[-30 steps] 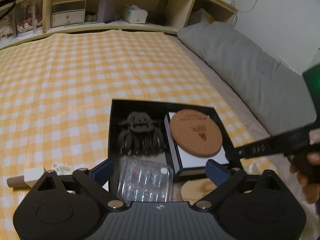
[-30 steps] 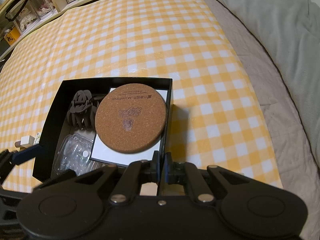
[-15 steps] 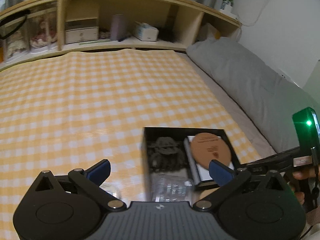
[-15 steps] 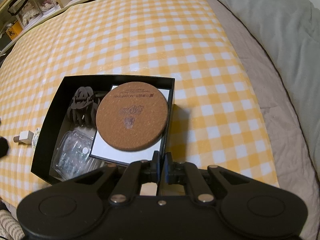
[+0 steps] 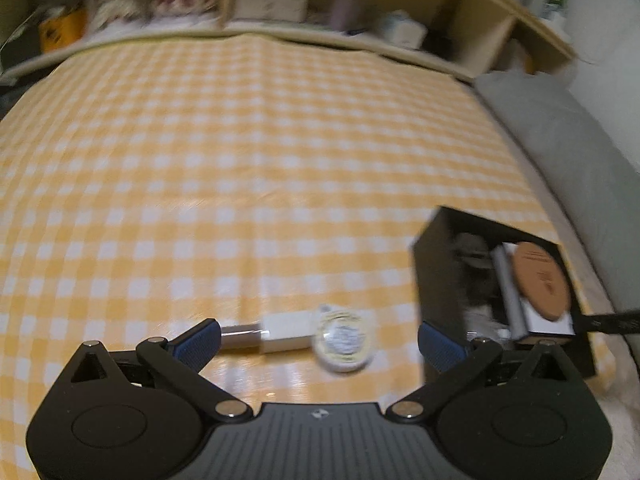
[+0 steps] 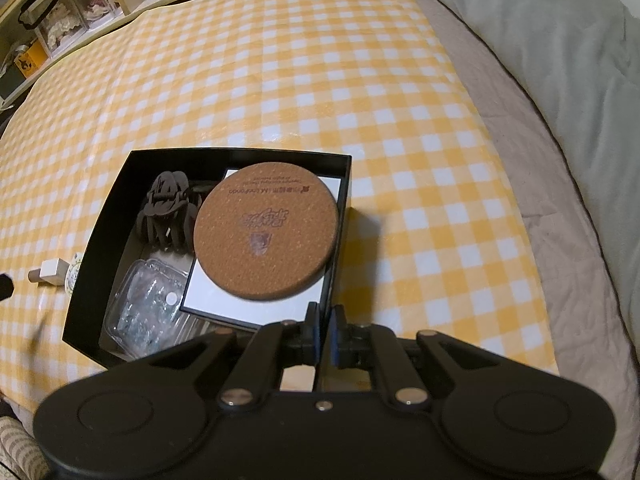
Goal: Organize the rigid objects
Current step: 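Move the left tool to the brown-and-white tube and grasp it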
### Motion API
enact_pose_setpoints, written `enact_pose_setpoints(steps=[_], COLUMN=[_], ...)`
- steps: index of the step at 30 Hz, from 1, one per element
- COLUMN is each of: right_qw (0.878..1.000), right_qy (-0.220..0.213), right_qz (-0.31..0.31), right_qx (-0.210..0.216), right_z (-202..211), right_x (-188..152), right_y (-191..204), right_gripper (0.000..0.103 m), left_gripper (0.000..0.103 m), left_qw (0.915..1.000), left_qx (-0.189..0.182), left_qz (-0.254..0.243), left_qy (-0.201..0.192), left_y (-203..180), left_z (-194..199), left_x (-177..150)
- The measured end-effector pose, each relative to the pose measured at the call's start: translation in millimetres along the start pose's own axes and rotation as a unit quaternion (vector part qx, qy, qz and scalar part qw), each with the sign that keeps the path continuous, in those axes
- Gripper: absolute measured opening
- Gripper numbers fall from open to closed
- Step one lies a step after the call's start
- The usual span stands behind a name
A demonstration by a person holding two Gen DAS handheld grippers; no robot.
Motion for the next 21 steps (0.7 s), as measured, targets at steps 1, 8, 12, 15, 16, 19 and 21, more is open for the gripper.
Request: enact_pose_setpoints(steps=[1, 8, 12, 15, 16, 19, 21], right_qw=[1.0, 1.0, 1.0, 1.0, 1.0, 1.0, 1.0], right_qy=[0.0, 0.0, -0.001, -0.002, -0.001, -0.001, -0.002], right_qz=[0.0, 0.001, 0.002, 0.003, 0.002, 0.002, 0.003], right_qx=[0.0, 0.001, 0.0, 0.0, 0.0, 0.0, -0.001], right_z=[0, 0, 0, 0, 0, 0, 0], right_x=[0, 0, 0, 0, 0, -1, -1], right_y=[0, 0, 0, 0, 0, 1, 1], right_gripper=[0.008, 0.008, 0.008, 0.008, 0.008, 0.008, 0.008], left_gripper=[0.103, 0.103, 0.103, 0.103, 0.103, 0.101, 0.1], left_qw=[1.0, 0.9988, 0.998, 0.9978, 0.9979, 0.998, 0.9981], left_qx=[0.004, 0.019, 0.018, 0.021, 0.026, 0.041, 0.043], left_qz=[0.006, 0.035, 0.05, 0.054, 0.051, 0.046, 0.042], left_qy=[0.005, 0.03, 0.035, 0.033, 0.03, 0.017, 0.015], left_y=[5, 30, 35, 33, 30, 27, 25], left_z=[-4, -29, -39, -44, -46, -48, -50], left_x=[-1, -10, -13, -14, -13, -10, -9])
Point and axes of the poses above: each gripper's, at about its wrist camera, not at the fingertips, and z roughly against the way its jaws point, y to its left, x to its top, the point moved 6 cm from there along -z, roughly the way its jaws point, and after that the axes turned 12 degrees about -z, right-handed, at the moved point
